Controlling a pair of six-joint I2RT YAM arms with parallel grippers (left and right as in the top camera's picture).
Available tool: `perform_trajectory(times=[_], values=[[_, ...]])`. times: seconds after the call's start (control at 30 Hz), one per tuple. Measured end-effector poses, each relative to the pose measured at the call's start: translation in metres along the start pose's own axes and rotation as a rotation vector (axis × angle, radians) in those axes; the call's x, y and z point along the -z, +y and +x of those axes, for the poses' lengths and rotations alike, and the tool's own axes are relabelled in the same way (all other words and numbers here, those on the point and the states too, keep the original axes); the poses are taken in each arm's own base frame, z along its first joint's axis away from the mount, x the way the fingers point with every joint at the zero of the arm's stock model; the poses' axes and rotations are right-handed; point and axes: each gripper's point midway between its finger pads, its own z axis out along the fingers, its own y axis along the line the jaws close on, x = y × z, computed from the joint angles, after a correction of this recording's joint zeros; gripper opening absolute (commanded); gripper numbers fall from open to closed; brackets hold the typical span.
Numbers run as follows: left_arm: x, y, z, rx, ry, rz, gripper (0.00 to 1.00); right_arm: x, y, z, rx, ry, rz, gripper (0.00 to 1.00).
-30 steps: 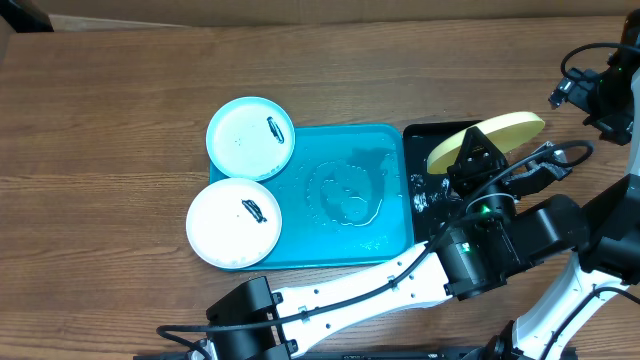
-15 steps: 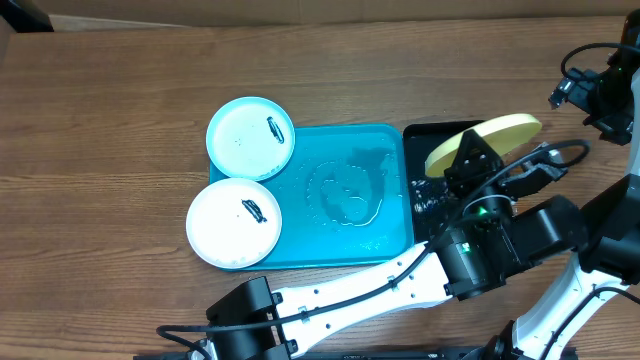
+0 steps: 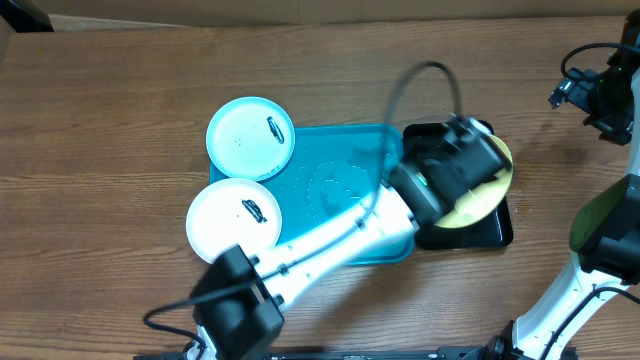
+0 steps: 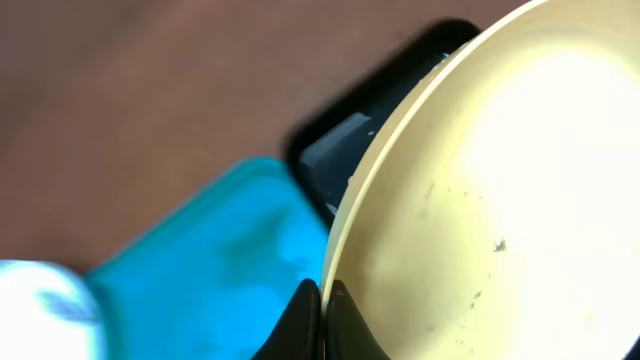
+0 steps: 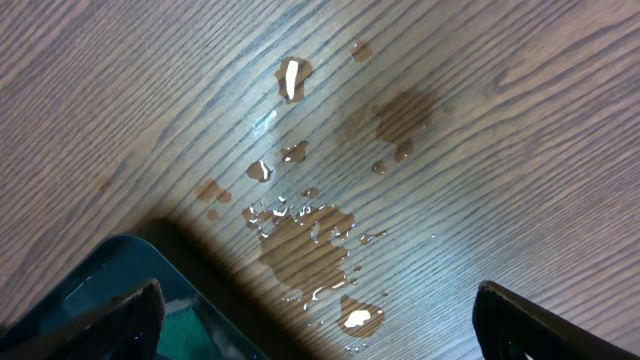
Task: Clean dirty plates on tray and stack at the side
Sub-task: 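Swing the yellow plate to the table's left side with left gripper, then lower the yellow plate onto the table at left and release it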
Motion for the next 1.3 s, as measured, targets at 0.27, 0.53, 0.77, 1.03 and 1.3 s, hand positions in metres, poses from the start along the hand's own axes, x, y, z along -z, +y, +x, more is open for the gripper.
perform_trajectory(times=[0.27, 0.53, 0.77, 1.03, 1.3], values=[[-0.029, 0.068, -0.001, 0.383, 0.162, 0.459, 0.04, 0.0, 0.0, 0.0, 0.0, 0.0, 0.0, 1.0], [-0.026, 0.266, 0.066, 0.915, 0.279, 0.485, 0.04, 0.0, 0.0, 0.0, 0.0, 0.0, 0.0, 1.0], [0.003, 0.403, 0.158, 1.262, 0.268, 0.291, 0.04, 0.0, 0.0, 0.0, 0.0, 0.0, 0.0, 1.0], [0.048, 0.49, 0.27, 1.471, 0.335, -0.065, 0.04, 0.0, 0.0, 0.0, 0.0, 0.0, 0.0, 1.0], [0.073, 0.516, 0.327, 1.511, 0.463, -0.382, 0.04, 0.0, 0.0, 0.0, 0.0, 0.0, 0.0, 1.0]])
